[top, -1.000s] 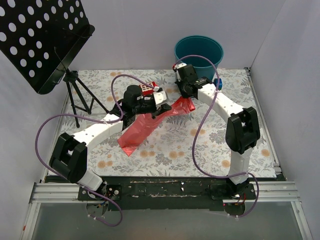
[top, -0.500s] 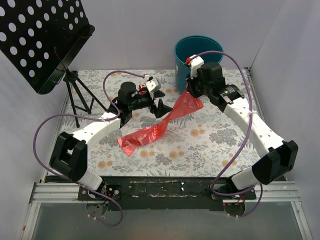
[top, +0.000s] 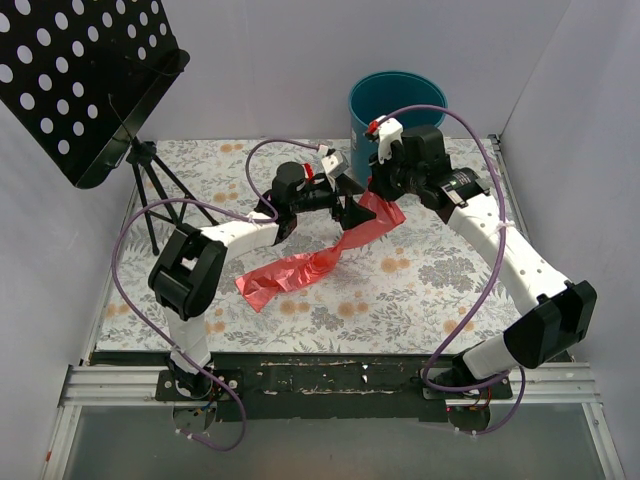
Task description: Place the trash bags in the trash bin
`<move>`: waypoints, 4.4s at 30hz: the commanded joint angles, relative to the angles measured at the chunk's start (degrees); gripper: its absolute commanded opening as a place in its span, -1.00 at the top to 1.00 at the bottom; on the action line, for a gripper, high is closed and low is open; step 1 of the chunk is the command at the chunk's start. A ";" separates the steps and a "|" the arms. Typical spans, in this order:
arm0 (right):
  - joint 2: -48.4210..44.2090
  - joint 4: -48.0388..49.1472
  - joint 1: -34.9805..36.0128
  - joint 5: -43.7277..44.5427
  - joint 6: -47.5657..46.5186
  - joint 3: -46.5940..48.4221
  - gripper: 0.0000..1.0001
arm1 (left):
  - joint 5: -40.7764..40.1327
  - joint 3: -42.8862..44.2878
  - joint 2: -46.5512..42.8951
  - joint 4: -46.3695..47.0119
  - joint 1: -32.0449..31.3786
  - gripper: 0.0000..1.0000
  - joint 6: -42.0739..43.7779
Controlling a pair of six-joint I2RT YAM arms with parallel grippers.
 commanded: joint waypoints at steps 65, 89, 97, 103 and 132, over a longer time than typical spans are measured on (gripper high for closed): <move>-0.05 34.08 -20.52 -75.90 40.41 -14.19 0.97 | -35.24 9.83 -2.12 -21.32 5.03 1.00 -3.25; 13.30 24.63 -28.97 34.29 -3.56 -25.68 0.64 | 0.81 1.65 -25.33 -32.49 6.80 1.00 11.70; 4.10 13.75 -31.43 23.91 2.57 -24.89 -0.51 | -3.76 8.85 -23.49 -29.50 6.71 1.00 8.28; -11.72 9.15 -27.15 0.66 1.99 -28.48 -0.57 | -12.44 19.13 -18.22 -26.25 6.71 1.00 4.15; 5.48 40.28 12.42 -9.59 -1.37 -5.48 -0.80 | -40.50 44.89 -10.04 -13.68 4.78 1.00 9.85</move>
